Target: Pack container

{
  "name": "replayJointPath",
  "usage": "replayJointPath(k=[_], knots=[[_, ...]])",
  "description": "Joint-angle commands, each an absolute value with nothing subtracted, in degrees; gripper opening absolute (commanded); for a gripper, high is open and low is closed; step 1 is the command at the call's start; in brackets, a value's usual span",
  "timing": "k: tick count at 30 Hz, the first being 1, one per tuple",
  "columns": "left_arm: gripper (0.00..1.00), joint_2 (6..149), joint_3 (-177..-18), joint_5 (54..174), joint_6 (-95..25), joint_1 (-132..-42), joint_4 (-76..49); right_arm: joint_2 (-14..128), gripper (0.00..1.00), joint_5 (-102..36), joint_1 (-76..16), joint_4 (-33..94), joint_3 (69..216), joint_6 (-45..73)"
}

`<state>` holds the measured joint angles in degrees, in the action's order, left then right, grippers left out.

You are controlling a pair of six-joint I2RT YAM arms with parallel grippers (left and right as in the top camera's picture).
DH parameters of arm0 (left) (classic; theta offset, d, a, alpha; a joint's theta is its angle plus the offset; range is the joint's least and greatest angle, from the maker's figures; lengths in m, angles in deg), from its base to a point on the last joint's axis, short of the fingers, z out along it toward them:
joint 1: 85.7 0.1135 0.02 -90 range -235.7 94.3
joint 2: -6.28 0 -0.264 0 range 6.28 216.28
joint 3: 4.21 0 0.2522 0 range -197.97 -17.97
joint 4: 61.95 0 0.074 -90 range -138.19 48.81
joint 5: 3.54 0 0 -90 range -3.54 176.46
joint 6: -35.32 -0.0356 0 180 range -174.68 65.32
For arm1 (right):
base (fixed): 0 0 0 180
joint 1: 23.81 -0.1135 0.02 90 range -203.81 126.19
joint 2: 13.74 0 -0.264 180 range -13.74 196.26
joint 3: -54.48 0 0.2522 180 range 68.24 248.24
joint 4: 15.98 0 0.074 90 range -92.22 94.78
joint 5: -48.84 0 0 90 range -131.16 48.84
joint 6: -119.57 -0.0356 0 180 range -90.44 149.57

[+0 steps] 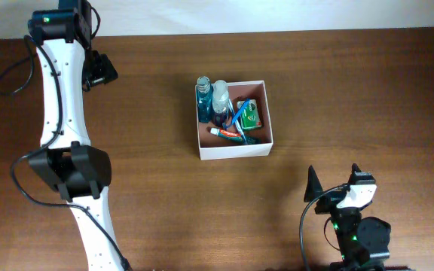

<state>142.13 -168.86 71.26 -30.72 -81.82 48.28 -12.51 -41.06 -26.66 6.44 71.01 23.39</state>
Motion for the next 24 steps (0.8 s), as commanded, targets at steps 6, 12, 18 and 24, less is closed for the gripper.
replayJointPath(k=[6,12,18,24], knots=[[0.99,140.4,-168.7,71.3,-31.2,-81.7,48.3,-13.6,0.99,-40.3,-26.3,6.3,70.4,24.8],[0.99,140.4,-168.7,71.3,-31.2,-81.7,48.3,-13.6,0.99,-40.3,-26.3,6.3,70.4,24.8],[0.99,140.4,-168.7,71.3,-31.2,-81.8,48.3,-13.6,0.99,-40.3,-26.3,6.3,70.4,24.9],[0.99,137.3,-168.7,73.2,-31.2,-81.2,47.5,-13.6,0.99,-40.3,-26.3,6.3,70.4,24.9]])
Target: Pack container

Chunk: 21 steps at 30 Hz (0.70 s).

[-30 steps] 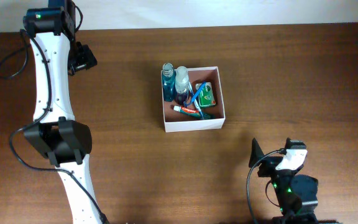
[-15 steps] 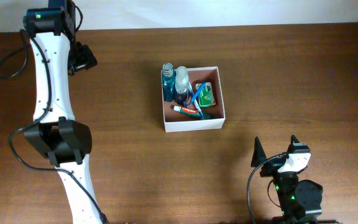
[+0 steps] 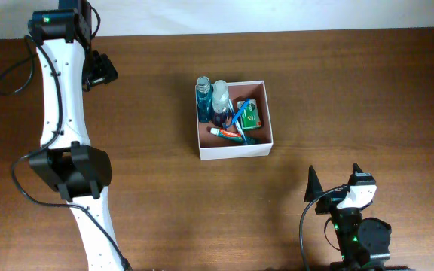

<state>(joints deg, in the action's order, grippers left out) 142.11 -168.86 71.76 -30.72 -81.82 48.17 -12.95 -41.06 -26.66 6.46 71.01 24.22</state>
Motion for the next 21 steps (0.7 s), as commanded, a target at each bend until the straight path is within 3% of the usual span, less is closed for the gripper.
replayJointPath(k=[1,14,21], knots=[[0.99,135.7,-168.7,73.2,-31.2,-81.0,47.3,-13.6,0.99,-40.3,-26.3,6.3,70.4,24.9],[0.99,105.9,-167.4,68.9,-36.4,-81.0,44.5,-13.6,0.99,-40.3,-26.3,6.3,70.4,24.8],[0.99,86.3,-146.0,64.6,-36.4,-81.0,33.6,-13.6,0.99,-40.3,-26.3,6.3,70.4,24.8]])
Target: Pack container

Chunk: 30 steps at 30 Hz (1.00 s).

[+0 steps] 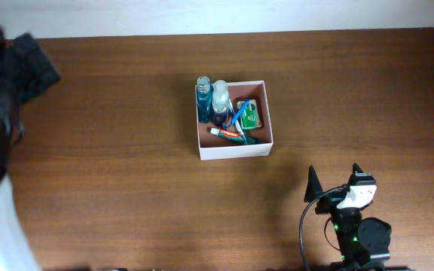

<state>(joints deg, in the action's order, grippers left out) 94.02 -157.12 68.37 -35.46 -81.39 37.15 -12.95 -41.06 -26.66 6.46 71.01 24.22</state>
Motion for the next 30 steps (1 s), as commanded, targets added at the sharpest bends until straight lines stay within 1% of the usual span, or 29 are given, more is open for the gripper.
replayJointPath(k=[1,4,12,25,27,30], knots=[[1.00,83.5,-142.0,64.1,-36.4,-81.0,31.7,-13.6,0.99,-40.3,-26.3,6.3,70.4,24.9],[0.99,74.7,-128.8,62.0,-36.4,-81.0,25.5,-13.6,0.99,-40.3,-26.3,6.3,70.4,24.9],[0.99,58.5,-99.5,51.7,-36.4,-81.0,12.2,-13.6,0.99,-40.3,-26.3,6.3,70.4,24.9],[0.99,41.8,-74.4,52.8,-36.3,-81.0,12.7,-13.6,0.99,-40.3,-26.3,6.3,70.4,24.9],[0.99,39.6,-71.0,55.2,-36.3,-81.0,10.5,-13.6,0.99,-40.3,-26.3,6.3,70.4,24.9],[0.99,37.0,-65.8,60.0,-36.4,-81.0,2.6,-13.6,0.98,-40.3,-26.3,6.3,70.4,24.9]])
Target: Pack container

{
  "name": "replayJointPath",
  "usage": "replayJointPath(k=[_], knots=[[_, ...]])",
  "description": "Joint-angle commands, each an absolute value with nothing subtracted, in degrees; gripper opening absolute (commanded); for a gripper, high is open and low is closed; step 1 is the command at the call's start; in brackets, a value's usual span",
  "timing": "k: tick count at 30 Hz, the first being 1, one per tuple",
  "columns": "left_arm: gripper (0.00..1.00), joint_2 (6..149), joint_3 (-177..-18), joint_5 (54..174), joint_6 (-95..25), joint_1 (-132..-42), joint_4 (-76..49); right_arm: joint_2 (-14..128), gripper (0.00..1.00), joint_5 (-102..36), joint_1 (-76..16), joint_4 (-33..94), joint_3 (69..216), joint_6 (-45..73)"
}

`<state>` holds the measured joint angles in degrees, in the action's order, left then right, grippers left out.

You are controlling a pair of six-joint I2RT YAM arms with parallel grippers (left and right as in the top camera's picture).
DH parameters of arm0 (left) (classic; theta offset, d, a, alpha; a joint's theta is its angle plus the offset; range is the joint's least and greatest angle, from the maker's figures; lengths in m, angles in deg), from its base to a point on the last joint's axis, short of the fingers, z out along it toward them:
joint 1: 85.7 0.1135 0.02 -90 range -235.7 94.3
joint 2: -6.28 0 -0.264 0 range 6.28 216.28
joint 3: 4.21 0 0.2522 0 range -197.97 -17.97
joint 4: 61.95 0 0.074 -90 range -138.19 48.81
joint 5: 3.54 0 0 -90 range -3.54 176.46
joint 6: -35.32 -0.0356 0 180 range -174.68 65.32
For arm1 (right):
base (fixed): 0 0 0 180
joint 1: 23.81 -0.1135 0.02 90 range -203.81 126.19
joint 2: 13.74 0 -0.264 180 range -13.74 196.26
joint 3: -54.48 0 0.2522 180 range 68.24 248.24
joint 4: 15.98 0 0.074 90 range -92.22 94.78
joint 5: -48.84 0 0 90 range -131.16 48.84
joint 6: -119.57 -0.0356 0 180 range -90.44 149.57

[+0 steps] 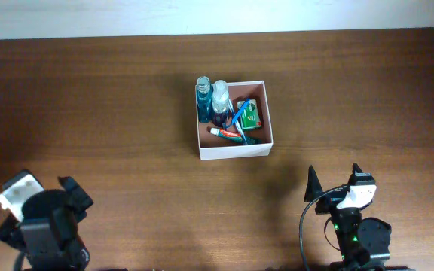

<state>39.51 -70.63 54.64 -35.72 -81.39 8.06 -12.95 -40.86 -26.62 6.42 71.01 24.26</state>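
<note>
A white box [236, 151] stands at the table's middle. Inside it are a blue bottle [203, 98] at the left wall, a clear bottle [221, 96] beside it, a green packet [249, 114], a toothpaste tube [227, 133] and a blue toothbrush [237, 120]. My left gripper [74, 199] sits folded back at the front left corner, far from the box; its fingers are too dark to read. My right gripper [334, 181] rests at the front right, open and holding nothing.
Brown wooden table [126, 113] with a pale wall strip along the far edge. The left arm's base [45, 233] fills the front left corner, and the right arm's base [362, 235] the front right.
The left arm was a blurred shape at the far left edge. It now sits folded at the front left corner. The box, its contents and the right arm are unchanged.
At the two oldest moments the left arm stretched up the left side, its gripper near the far left edge, with the box packed. It then blurred at the left edge, and now it is folded at the front left. The right arm stayed still throughout.
</note>
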Motion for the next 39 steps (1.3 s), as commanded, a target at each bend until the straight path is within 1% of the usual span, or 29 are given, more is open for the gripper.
replayJointPath(k=[1,4,6,9,15,20,32,39], knots=[[0.99,36.3,-63.7,61.9,-36.5,-81.0,-1.2,-13.6,0.98,-40.3,-26.3,6.3,70.4,24.9],[1.00,35.1,-57.7,69.9,-42.8,-81.0,-13.7,-13.6,0.99,-40.3,-26.3,6.3,70.4,24.9],[0.99,34.0,-51.6,77.9,-50.6,-81.0,-25.9,-13.6,0.99,-40.3,-26.3,6.3,70.4,24.9],[0.99,32.0,-44.6,84.5,-57.3,-81.0,-36.7,-13.6,0.99,-40.3,-26.3,6.3,70.4,24.8],[0.99,24.1,-31.1,85.5,-58.2,-81.0,-49.0,-13.6,0.99,-40.3,-26.3,6.3,70.4,24.9],[0.99,18.7,-25.7,85.5,-58.2,-81.0,-50.4,-13.6,0.99,-40.3,-26.3,6.3,70.4,24.9],[0.99,10.1,-18.5,87.8,-58.2,-81.0,-51.2,-13.6,0.99,-40.3,-26.3,6.3,70.4,24.8],[0.99,6.5,-18.5,88.2,-58.3,-81.0,-48.6,-13.6,0.99,-40.3,-26.3,6.3,70.4,24.9]])
